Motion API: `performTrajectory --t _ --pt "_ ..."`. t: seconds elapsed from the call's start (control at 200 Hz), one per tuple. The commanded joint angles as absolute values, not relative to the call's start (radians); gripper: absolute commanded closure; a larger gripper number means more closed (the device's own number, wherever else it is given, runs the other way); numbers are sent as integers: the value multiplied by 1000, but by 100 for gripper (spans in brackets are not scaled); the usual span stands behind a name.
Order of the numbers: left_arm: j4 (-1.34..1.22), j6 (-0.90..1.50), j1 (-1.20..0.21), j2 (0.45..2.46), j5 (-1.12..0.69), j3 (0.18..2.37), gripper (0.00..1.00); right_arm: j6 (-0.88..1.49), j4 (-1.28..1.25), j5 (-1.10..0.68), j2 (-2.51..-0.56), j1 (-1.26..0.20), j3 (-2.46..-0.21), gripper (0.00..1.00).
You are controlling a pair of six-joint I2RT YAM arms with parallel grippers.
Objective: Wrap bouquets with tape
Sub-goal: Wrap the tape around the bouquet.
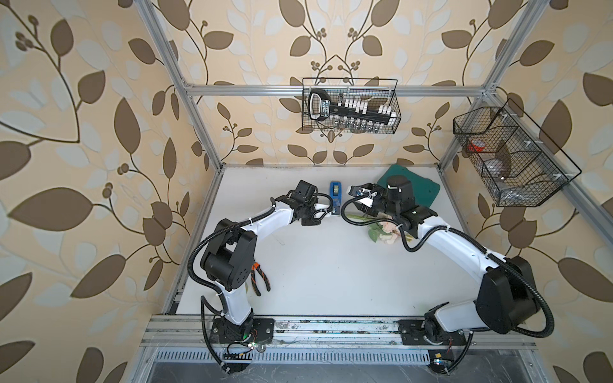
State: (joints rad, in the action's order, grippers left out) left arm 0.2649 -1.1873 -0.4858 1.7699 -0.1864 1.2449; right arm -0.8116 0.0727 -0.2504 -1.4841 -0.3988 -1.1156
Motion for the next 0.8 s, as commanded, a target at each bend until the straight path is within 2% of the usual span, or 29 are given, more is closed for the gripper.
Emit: performTrajectory --t 0.0,0.41,0.795 --pt "129 -1213 -500 1691 -186 1223 100 -776 298 -331 -1565 -392 -1186 50" --pt "-183 -1267 -532 1640 -80 1058 100 -784 655 -423 -1839 -385 -1489 55" --pt "-374 -1323 -543 1629 -19 980 100 -804 782 -423 -1924 -384 -1576 49"
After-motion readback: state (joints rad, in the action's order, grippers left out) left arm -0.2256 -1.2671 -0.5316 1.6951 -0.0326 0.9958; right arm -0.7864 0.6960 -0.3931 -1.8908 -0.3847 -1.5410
